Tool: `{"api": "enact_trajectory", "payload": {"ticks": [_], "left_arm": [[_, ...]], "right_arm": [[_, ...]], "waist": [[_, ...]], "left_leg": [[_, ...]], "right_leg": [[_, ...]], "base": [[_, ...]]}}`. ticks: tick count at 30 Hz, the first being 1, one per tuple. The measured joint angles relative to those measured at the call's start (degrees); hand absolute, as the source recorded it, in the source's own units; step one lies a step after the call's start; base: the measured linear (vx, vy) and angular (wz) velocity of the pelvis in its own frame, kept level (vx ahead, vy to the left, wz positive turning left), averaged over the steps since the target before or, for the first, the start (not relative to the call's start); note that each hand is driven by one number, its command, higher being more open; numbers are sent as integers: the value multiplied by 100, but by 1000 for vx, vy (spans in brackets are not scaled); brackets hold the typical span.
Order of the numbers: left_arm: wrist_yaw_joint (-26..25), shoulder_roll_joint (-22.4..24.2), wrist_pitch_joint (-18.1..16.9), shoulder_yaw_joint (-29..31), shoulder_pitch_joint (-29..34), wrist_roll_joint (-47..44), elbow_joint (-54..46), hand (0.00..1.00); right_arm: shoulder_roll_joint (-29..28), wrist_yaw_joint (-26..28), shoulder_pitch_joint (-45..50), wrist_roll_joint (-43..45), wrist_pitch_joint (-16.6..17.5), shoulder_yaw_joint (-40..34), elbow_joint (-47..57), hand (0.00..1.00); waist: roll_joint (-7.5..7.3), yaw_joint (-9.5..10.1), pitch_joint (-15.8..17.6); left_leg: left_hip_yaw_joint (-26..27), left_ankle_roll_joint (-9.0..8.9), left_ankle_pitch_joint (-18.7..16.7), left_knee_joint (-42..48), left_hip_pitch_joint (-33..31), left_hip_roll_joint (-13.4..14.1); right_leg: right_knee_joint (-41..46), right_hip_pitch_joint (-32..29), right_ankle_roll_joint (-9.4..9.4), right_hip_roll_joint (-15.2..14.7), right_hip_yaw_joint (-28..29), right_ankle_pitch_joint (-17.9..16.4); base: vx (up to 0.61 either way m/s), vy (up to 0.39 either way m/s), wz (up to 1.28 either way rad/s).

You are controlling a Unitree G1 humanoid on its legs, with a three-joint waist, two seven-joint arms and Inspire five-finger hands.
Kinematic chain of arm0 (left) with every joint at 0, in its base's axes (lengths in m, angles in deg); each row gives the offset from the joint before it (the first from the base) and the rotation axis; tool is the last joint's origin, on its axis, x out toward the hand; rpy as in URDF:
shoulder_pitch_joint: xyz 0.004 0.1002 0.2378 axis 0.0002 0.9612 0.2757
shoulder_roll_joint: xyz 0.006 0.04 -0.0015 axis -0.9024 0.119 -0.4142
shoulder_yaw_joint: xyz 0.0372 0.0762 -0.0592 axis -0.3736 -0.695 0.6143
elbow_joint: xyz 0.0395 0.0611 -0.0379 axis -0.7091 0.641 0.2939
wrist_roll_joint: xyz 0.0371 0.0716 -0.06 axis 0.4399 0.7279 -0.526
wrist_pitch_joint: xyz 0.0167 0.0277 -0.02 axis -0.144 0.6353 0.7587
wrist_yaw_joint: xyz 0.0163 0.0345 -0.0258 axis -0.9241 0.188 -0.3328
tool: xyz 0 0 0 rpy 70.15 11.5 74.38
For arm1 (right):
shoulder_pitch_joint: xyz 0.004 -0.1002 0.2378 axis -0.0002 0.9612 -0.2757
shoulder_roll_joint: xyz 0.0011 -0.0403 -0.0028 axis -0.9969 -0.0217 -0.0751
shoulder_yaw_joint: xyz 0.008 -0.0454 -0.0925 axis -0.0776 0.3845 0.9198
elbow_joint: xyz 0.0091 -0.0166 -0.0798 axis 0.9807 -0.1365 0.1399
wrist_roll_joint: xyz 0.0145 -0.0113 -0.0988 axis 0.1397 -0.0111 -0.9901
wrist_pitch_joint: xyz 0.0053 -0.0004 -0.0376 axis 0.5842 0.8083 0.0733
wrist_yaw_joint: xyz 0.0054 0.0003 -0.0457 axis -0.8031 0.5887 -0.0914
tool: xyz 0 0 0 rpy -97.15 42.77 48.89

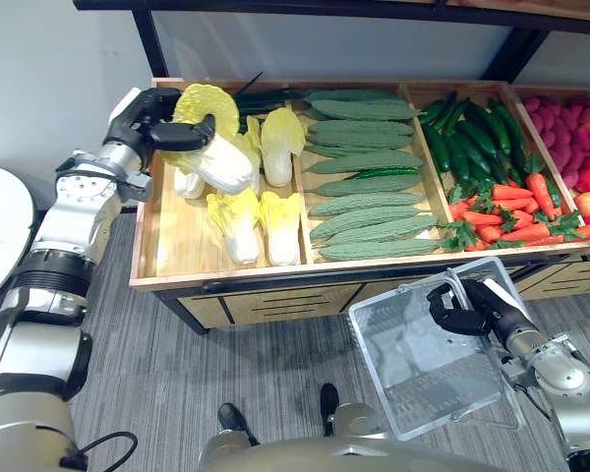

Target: Pick vegetable in the basket

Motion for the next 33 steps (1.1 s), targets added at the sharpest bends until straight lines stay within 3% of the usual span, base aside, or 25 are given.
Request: {"api": "enact_trajectory", "payload": {"ticks": [6,11,24,25,30,33], "left_arm": [[141,147,-119,-869,-22,-9,-648,0],[225,753,-138,-1570,-307,-58,-791,0],[289,2067,-142,-2423,-479,-322,-1022,0],[446,2269,-142,-2594,-487,-516,-1022,0],[483,2269,-142,-2743,-662,-708,-1022,0],[492,2012,-145,-2743,-697,-1105,-1178,0]], "right_arm": [[62,84,3,0,5,56,208,0],[294,242,12,8,64,274,569,0],[833,439,173,226,243,330,1265,0],[1282,544,205,413,298,396,1695,0],[1495,607,72,497,435,606,1695,0],[1836,607,-481,496,529,1221,1771,0]], "waist": [[82,-198,-184],[75,-328,-189],[177,-493,-364],[257,-513,-439],[257,-558,-443],[250,-444,-453]], "left_leg": [[41,0,0,-2,16,1],[166,7,-10,-3,86,-9],[539,-2,-106,1,215,-35],[777,-19,-156,3,289,-30],[1008,0,-184,25,383,-15],[1555,-81,-431,249,469,59]], "right_leg": [[-12,-8,6,-1,29,2],[44,-37,31,-5,159,-6],[78,-135,104,63,563,27],[81,-199,131,105,797,42],[71,-239,157,158,1046,71],[76,-397,224,263,1592,112]], "base": [[-5,6,-3],[-5,11,-12],[9,2,-17],[9,-7,-54],[7,-4,-34],[8,16,-89]]}}
